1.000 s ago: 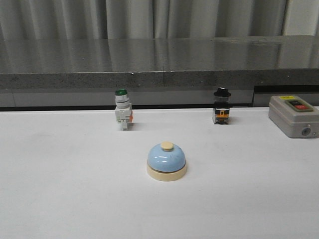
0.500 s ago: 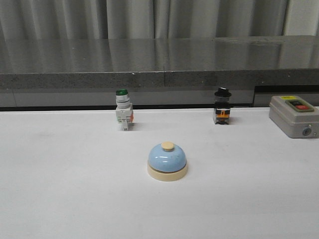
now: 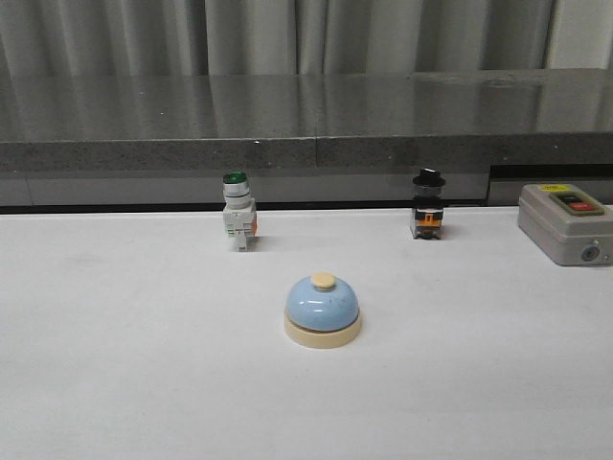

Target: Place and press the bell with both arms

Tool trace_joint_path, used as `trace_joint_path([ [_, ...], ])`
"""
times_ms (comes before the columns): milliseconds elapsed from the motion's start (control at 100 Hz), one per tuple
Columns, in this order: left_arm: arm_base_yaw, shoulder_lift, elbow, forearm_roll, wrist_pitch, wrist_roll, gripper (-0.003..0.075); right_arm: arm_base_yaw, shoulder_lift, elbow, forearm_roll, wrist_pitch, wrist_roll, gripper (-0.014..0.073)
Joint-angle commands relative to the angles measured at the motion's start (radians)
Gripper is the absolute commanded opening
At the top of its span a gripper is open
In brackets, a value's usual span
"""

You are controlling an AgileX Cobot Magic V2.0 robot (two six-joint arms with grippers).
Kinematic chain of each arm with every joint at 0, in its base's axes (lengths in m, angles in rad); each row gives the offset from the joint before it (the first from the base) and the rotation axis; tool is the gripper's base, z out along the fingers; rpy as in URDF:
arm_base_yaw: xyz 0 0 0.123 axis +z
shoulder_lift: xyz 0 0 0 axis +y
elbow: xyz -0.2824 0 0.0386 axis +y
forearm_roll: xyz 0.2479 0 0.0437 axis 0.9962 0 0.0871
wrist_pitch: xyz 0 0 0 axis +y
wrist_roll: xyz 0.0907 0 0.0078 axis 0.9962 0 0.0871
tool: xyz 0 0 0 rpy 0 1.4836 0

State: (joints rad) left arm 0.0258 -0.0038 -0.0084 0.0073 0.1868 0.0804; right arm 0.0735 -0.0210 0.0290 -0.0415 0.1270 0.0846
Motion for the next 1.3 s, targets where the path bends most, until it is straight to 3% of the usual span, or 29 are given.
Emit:
trace_joint_path([
  [0, 0.002, -0.031, -0.002, 0.002, -0.144, -0.024, -0.0018, -0.004, -0.008, -0.016, -0.009, -0.074, -0.010, -0.0059],
  [180, 0.002, -0.031, 0.058, 0.002, -0.240, -0.033, -0.0018, -0.004, -0.008, -0.016, -0.009, -0.074, -0.010, -0.0059],
  [1190, 0.002, -0.031, 0.058, 0.002, -0.208, -0.033, -0.0018, -0.004, -0.008, -0.016, -0.009, -0.074, -0.010, -0.0059],
  [1290, 0.002, -0.031, 0.058, 0.002, -0.208, -0.033, -0.0018, -0.004, -0.008, -0.016, -0.008, -0.138, -0.010, -0.0059],
])
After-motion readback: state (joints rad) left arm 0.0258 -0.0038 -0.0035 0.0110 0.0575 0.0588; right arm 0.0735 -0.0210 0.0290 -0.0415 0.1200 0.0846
